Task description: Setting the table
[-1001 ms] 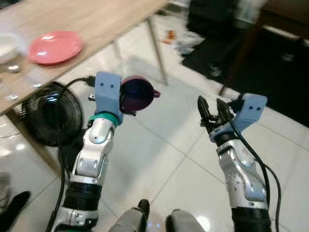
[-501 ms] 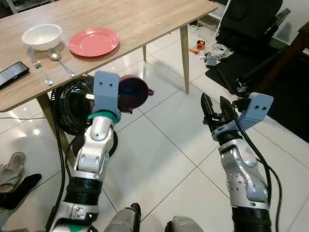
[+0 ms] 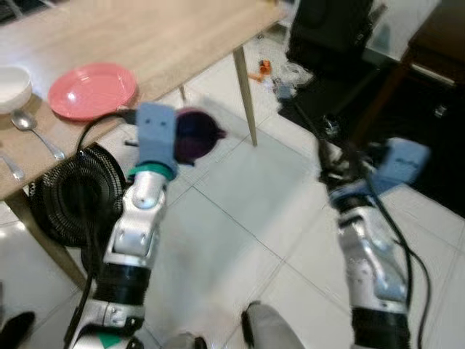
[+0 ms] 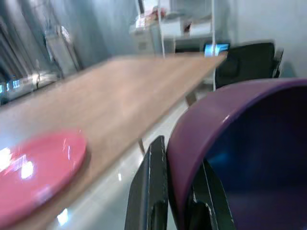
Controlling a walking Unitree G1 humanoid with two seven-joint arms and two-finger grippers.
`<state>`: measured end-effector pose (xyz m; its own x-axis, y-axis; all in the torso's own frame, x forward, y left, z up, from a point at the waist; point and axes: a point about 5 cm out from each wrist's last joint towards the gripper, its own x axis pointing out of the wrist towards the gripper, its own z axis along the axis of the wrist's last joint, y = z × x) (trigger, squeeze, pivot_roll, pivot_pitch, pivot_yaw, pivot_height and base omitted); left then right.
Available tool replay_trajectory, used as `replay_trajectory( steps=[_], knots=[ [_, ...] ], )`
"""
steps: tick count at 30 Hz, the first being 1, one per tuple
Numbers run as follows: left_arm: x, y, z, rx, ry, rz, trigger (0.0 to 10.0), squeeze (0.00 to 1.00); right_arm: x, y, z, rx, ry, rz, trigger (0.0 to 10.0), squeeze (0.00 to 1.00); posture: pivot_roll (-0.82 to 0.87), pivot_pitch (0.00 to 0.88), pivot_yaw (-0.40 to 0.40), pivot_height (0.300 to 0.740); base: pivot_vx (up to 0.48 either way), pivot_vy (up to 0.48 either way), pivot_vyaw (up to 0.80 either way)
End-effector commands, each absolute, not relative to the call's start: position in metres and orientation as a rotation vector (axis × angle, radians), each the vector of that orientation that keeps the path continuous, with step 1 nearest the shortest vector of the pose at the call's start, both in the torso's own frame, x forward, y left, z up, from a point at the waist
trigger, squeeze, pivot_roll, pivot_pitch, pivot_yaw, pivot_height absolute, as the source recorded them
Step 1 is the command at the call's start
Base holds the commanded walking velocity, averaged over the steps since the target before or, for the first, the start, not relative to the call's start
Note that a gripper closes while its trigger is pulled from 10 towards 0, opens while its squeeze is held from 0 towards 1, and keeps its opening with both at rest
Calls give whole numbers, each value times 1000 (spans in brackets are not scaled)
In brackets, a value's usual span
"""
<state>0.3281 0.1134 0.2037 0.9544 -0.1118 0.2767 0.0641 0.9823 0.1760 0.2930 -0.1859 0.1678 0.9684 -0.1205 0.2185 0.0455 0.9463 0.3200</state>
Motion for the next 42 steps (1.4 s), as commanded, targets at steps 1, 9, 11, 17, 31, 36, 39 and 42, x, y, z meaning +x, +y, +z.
replay_trajectory(
  steps=[1, 9, 11, 17, 31, 36, 39, 42],
  knots=[
    [327, 114, 210, 182, -328, -94, 10000, 0, 294, -185, 172, 321, -259, -92, 10000, 0, -93, 0, 65, 740, 446, 0, 0],
    [327, 113, 220, 198, -383, -107, 10000, 0, 297, -191, 181, 311, -298, -115, 10000, 0, -90, 0, 64, 740, 450, 0, 99],
    [327, 114, 220, 196, -385, -105, 10000, 0, 297, -188, 182, 313, -303, -89, 10000, 0, -87, 0, 63, 740, 448, 0, 797],
    [326, 114, 221, 197, -394, -106, 10000, 0, 298, -181, 183, 316, -307, -37, 10000, 0, -85, 0, 63, 740, 449, 0, 800],
    [326, 115, 218, 195, -377, -100, 10000, 0, 294, -159, 188, 418, -285, 223, 10000, 0, -81, 0, 64, 740, 370, 0, 440],
    [326, 113, 215, 192, -360, -111, 10000, 0, 294, -160, 188, 420, -280, 233, 10000, 0, -79, 0, 61, 740, 0, 0, 0],
    [327, 112, 213, 182, -343, -121, 10000, 0, 295, -164, 187, 413, -276, 208, 10000, 0, -79, 0, 60, 740, 0, 0, 0],
    [327, 112, 212, 175, -337, -123, 10000, 0, 296, -165, 187, 414, -275, 209, 10000, 0, -80, 0, 59, 740, 0, 0, 0]
  ],
)
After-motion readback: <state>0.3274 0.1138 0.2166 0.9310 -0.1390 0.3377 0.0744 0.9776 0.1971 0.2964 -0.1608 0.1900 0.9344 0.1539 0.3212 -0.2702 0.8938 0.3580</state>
